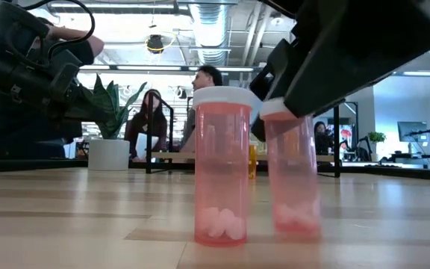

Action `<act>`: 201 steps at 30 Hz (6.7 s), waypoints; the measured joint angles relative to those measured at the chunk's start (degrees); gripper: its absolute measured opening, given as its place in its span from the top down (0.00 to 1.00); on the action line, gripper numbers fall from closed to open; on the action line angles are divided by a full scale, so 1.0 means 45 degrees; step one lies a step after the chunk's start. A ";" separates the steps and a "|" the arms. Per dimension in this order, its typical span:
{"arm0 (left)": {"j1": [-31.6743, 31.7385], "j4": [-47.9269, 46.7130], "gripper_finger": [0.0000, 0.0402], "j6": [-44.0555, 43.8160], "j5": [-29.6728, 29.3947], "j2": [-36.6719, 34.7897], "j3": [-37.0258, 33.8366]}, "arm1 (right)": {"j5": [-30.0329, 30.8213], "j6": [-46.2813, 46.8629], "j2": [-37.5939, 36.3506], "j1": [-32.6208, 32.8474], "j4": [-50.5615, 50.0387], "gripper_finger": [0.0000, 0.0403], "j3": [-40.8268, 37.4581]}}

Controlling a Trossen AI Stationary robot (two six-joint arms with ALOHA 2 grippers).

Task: Pick and place medicine bottles onto shelf by color
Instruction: Put the red pill bottle on the shelf

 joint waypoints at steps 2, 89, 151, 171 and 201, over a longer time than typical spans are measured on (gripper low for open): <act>0.0003 0.0000 0.97 -0.0004 0.0000 0.0000 0.0000 | 0.0190 -0.0163 -0.0326 -0.0149 -0.0643 0.71 -0.0013; -0.0001 0.0000 0.97 0.0000 0.0005 0.0001 -0.0001 | 0.1230 -0.0777 -0.1256 -1.2480 -0.2322 0.66 0.1287; 0.0001 0.0000 0.97 0.0001 0.0019 -0.0004 0.0000 | 0.2814 -0.0471 -0.3449 -1.1759 -0.4243 0.36 0.1253; -0.0002 0.0000 0.97 -0.0001 0.0019 0.0001 0.0000 | 0.2834 0.1745 -0.5070 -0.5351 -0.8548 0.36 0.1257; 0.0000 0.0000 0.97 -0.0004 0.0013 0.0419 0.0005 | 0.4939 -0.0492 -0.0656 0.1703 -0.5313 0.36 0.2312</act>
